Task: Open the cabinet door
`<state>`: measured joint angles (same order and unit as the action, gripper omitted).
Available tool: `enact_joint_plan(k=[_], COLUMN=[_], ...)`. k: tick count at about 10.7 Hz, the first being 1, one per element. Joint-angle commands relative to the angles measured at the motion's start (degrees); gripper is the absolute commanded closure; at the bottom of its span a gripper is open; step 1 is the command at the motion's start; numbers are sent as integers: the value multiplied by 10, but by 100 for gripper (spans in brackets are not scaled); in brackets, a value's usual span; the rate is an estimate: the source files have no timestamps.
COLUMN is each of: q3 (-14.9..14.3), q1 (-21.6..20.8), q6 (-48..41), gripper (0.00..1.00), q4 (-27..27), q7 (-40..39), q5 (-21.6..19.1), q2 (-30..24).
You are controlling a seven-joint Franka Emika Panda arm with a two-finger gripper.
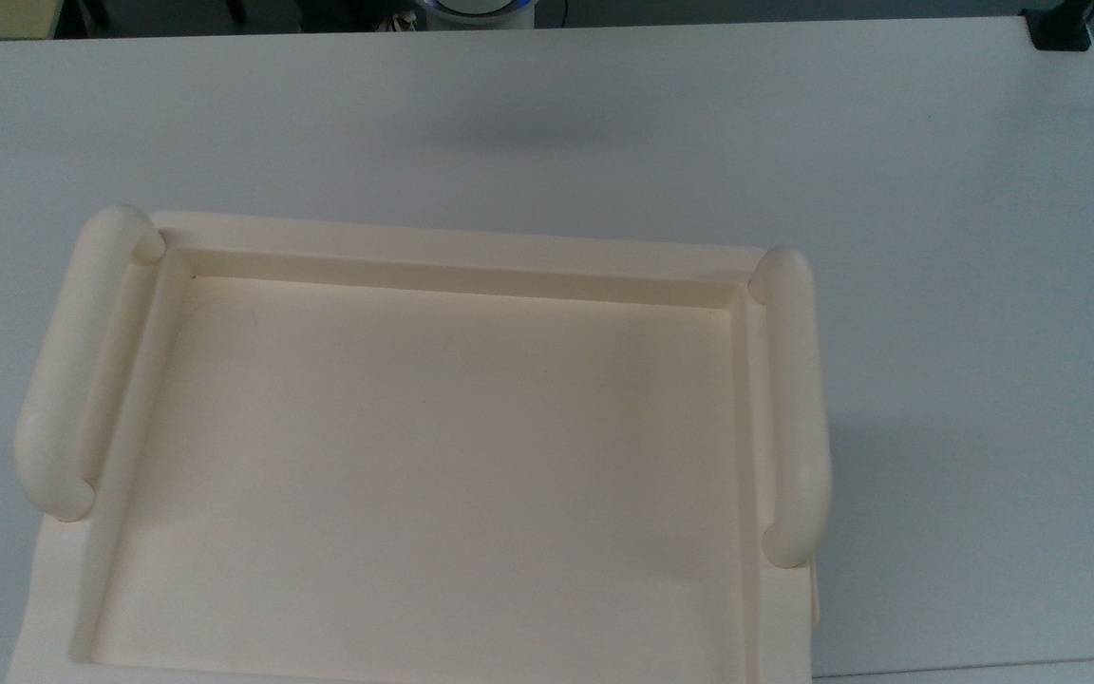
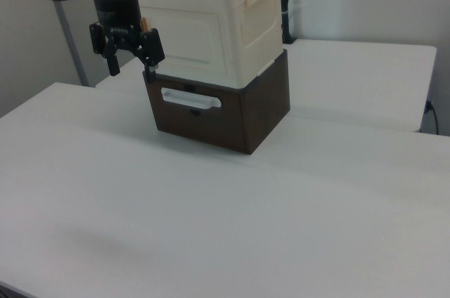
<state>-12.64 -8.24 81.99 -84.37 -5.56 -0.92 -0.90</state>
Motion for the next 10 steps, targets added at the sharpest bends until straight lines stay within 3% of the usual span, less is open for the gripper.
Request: enact_joint_plan(k=[1, 10], q3=[-3, -7], q1=[-3, -3], q6=[8, 2], gripper=[0, 0], q4=[-4, -3], q7=[0, 2], q5=[10, 7], q2=[-7, -7])
